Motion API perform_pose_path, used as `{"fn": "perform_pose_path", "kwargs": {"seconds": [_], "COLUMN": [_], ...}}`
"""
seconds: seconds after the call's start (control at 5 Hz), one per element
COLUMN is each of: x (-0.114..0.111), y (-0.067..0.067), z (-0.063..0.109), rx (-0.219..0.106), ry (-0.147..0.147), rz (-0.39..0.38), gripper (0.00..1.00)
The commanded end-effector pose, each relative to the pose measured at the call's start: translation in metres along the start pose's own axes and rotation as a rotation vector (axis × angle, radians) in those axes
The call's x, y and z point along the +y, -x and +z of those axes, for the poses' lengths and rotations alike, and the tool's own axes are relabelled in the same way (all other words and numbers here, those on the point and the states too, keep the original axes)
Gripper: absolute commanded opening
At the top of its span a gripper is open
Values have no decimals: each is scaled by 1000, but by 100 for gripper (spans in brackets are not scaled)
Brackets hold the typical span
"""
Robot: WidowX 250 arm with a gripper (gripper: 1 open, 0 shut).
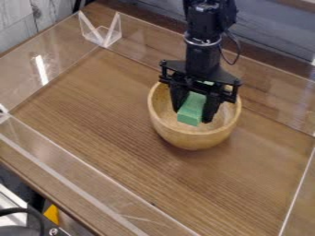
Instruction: Remove the green block from inside the brown bowl and put it on the table
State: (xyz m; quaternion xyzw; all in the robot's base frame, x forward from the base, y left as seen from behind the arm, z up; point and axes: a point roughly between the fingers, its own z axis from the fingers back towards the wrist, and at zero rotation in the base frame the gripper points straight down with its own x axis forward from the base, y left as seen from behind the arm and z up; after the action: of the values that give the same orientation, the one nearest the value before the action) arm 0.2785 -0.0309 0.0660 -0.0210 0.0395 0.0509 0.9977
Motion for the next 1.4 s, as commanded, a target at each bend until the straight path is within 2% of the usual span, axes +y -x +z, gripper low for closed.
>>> {"fn": "perform_pose_path", "kwargs": {"seconds": [0.0,0.2,0.4,0.6,0.8,1.0,1.2], "x": [3,6,18,46,86,106,102], "y": [-5,-1,10,20,33,42,43], "z": [26,38,46,46,36,24,21], "rx": [-64,-74,-76,-70,-71,-64,-59], "ry": [9,10,8,0,-20,-26,-22], "rz": [-110,-136,-155,-193,-255,-233,-229], "gripper": [0,0,0,0,0,0,0]}}
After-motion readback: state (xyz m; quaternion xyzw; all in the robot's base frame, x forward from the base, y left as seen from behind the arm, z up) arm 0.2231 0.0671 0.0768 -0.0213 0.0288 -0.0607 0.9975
